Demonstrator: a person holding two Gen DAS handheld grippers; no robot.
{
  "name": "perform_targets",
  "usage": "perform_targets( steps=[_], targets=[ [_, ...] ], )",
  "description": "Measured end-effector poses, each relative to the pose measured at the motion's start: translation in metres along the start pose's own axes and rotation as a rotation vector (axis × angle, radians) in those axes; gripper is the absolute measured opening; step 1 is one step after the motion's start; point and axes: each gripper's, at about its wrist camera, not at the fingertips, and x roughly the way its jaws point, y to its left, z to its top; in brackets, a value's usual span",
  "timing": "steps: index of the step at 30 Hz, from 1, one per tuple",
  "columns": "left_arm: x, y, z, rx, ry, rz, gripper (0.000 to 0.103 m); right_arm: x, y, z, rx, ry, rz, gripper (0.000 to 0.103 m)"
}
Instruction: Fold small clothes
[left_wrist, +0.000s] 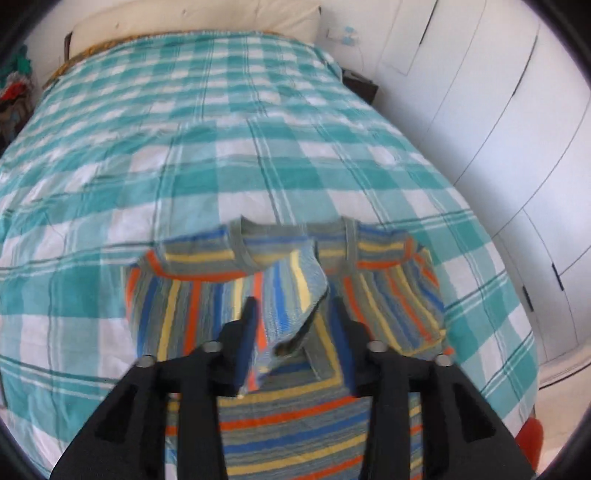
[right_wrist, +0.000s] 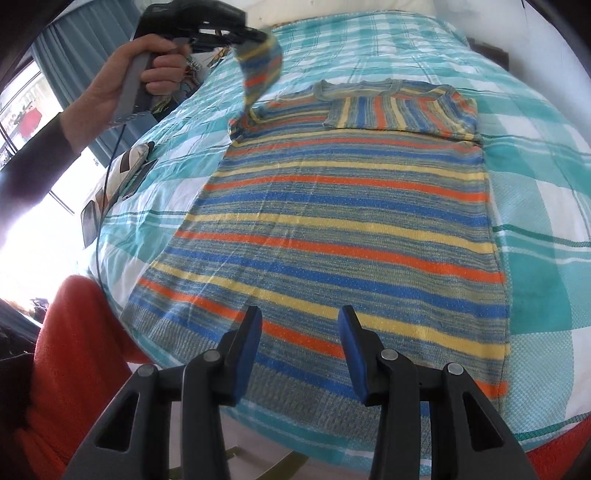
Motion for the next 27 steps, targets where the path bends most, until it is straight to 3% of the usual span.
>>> perform_targets(
  steps=[4, 8, 10, 13, 16, 22, 27],
  targets=[
    [-0.001, 0.039, -0.012, -0.128, -0.042, 0.022, 0.067, -0.008, -0.014, -0.003, 0.029, -0.027, -0.017, 0.043],
    [-0.002, 0.097, -0.03, -0.251, -0.066, 0.196, 0.067, -0.005, -0.028, -0.002, 0.076, -0.02, -0.01, 0.043],
    [0.012, 0.116, -0.048, -0.257, -0.029, 0.258, 0.065, -0.002, -0.027, 0.002, 0.073, -0.018, -0.008, 0.043],
    [0.057, 0.137, -0.085, -0.249, 0.114, 0.33, 0.059, -0.004, -0.02, 0.01, 0.045, -0.022, -0.014, 0.043],
    [0.051, 0.14, -0.105, -0.228, 0.032, 0.31, 0.065, -0.012, -0.015, 0.025, 0.024, -0.023, -0.01, 0.043],
    [0.01, 0.114, -0.117, -0.127, -0.005, 0.301, 0.066, -0.008, -0.021, 0.11, -0.028, -0.027, -0.068, 0.043],
    [-0.005, 0.089, -0.135, -0.085, -0.035, 0.256, 0.074, 0.063, -0.038, 0.203, 0.035, -0.038, -0.033, 0.043]
  ],
)
